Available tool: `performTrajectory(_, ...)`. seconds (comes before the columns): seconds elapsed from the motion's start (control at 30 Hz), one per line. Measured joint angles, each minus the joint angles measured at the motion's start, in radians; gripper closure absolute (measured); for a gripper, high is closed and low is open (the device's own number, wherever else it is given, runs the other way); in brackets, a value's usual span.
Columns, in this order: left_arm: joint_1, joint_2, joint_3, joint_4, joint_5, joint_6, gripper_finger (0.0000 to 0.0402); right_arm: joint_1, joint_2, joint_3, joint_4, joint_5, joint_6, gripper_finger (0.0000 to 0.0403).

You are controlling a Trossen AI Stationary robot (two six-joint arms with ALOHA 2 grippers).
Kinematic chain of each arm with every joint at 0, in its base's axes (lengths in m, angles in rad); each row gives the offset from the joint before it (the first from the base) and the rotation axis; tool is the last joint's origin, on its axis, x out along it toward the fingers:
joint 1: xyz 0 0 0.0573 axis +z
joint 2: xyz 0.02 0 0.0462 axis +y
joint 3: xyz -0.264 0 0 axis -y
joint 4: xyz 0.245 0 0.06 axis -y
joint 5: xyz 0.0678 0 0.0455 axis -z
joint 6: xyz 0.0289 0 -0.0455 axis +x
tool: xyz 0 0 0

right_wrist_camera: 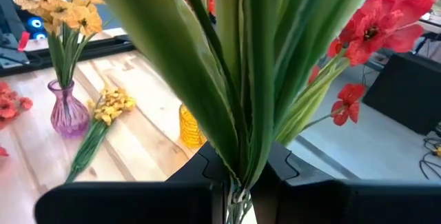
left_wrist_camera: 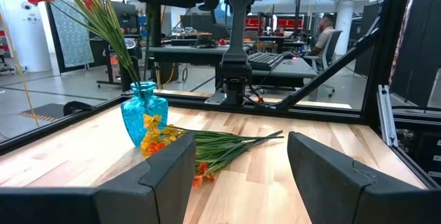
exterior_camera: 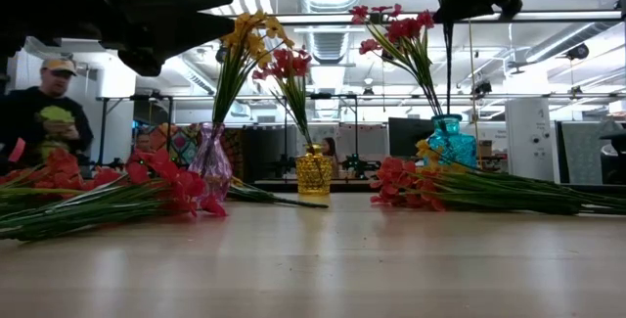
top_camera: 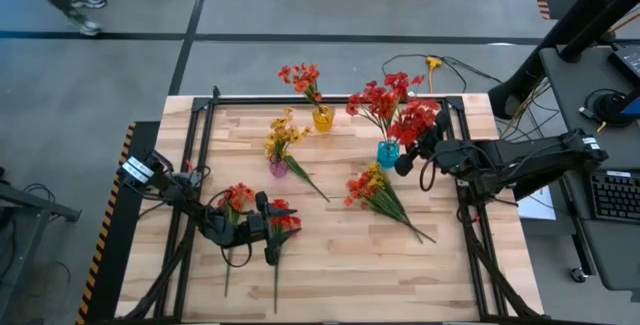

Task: Sort flowers into vase by color
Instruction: Put the top red flower into the blue vase

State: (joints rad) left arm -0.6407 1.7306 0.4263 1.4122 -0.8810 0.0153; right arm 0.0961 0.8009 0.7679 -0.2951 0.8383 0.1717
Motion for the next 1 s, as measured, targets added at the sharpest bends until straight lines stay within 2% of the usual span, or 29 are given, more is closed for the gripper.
performTrajectory(1.0, 0.0, 0.0, -0.001, -0.001, 0.0, 0.0, 0.019, -0.005, 0.033, -0.033, 0.001, 0.028, 0.054, 0.0374)
